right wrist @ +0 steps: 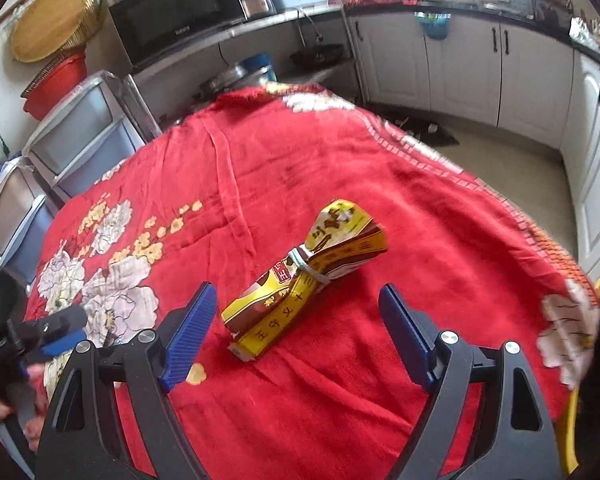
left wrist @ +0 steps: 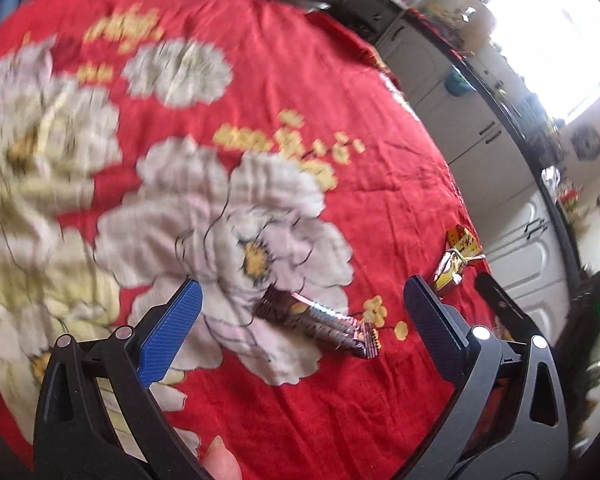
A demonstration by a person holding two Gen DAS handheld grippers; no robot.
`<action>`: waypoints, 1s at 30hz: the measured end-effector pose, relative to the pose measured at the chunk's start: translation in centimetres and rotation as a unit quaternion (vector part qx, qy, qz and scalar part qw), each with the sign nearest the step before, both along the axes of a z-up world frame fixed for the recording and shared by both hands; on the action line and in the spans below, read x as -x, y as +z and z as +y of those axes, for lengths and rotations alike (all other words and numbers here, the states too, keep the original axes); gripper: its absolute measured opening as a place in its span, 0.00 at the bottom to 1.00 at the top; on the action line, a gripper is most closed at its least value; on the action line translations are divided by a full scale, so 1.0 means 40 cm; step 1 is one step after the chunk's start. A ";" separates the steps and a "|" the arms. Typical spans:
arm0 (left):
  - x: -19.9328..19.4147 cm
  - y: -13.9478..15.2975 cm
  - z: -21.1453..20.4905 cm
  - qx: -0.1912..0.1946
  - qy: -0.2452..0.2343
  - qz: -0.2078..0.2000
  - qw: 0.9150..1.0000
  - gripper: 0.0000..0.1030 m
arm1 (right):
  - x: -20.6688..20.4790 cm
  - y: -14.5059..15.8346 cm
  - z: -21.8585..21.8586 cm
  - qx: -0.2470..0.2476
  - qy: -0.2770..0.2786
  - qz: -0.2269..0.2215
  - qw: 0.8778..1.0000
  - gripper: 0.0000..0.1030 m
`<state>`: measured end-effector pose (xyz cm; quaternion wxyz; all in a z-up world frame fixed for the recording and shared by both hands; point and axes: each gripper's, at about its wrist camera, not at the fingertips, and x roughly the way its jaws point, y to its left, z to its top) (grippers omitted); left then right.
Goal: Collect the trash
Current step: 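Move both open grippers back toward the yellow sausage and chocolate bar, then grasp the chocolate bar with the left gripper while the right grasps the yellow sausage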
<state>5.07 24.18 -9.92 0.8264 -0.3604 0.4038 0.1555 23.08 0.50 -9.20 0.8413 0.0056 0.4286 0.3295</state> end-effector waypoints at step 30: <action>-0.010 -0.005 -0.122 -0.100 -0.109 -0.006 0.989 0.00 | 0.000 -0.038 -0.152 -0.027 -0.031 0.016 0.999 0.37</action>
